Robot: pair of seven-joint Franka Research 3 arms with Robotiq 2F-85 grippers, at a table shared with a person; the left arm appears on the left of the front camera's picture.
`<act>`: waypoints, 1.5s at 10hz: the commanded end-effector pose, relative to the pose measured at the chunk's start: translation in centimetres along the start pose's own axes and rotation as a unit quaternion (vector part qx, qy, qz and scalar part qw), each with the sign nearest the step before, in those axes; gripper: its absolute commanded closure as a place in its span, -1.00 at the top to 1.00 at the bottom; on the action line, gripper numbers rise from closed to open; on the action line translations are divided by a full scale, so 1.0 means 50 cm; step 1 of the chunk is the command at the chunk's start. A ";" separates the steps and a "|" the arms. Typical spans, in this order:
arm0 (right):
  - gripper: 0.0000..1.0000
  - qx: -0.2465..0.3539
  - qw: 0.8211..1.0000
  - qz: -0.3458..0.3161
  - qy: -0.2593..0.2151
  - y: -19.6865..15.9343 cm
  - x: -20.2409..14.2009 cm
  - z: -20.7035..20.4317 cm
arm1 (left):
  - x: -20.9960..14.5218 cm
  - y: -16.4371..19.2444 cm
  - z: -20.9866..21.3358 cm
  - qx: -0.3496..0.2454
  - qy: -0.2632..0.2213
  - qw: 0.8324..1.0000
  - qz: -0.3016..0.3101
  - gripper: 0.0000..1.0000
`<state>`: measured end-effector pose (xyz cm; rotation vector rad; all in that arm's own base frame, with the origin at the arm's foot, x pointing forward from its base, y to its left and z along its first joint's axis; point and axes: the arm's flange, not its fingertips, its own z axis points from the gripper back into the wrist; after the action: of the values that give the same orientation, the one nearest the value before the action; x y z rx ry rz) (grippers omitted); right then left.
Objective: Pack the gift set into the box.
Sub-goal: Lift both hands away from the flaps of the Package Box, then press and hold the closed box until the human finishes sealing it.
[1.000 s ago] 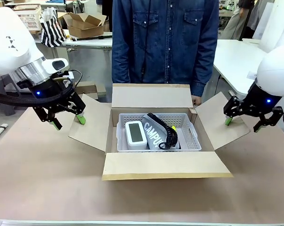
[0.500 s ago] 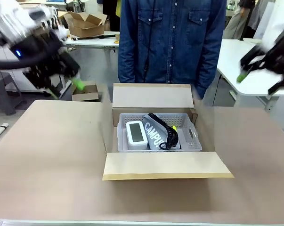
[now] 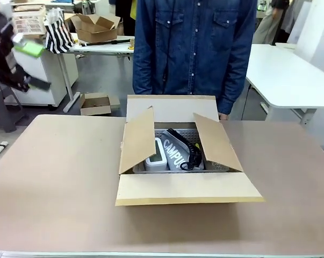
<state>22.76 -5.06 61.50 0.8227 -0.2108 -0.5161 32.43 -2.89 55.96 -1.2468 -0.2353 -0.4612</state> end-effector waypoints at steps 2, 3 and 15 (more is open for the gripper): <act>1.00 -0.014 0.998 0.057 0.020 0.087 -0.042 -0.001 | 0.038 -0.081 -0.007 0.060 0.020 0.998 0.004 1.00; 1.00 -0.014 0.998 0.057 0.020 0.087 -0.042 -0.001 | 0.038 -0.081 -0.007 0.060 0.020 0.998 0.004 1.00; 1.00 -0.014 0.998 0.057 0.020 0.087 -0.042 -0.001 | 0.038 -0.081 -0.007 0.060 0.020 0.998 0.004 1.00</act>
<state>22.43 -1.22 64.81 0.7673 -0.2084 -0.4218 32.41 -4.69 60.13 -1.1211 -0.2264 -0.4550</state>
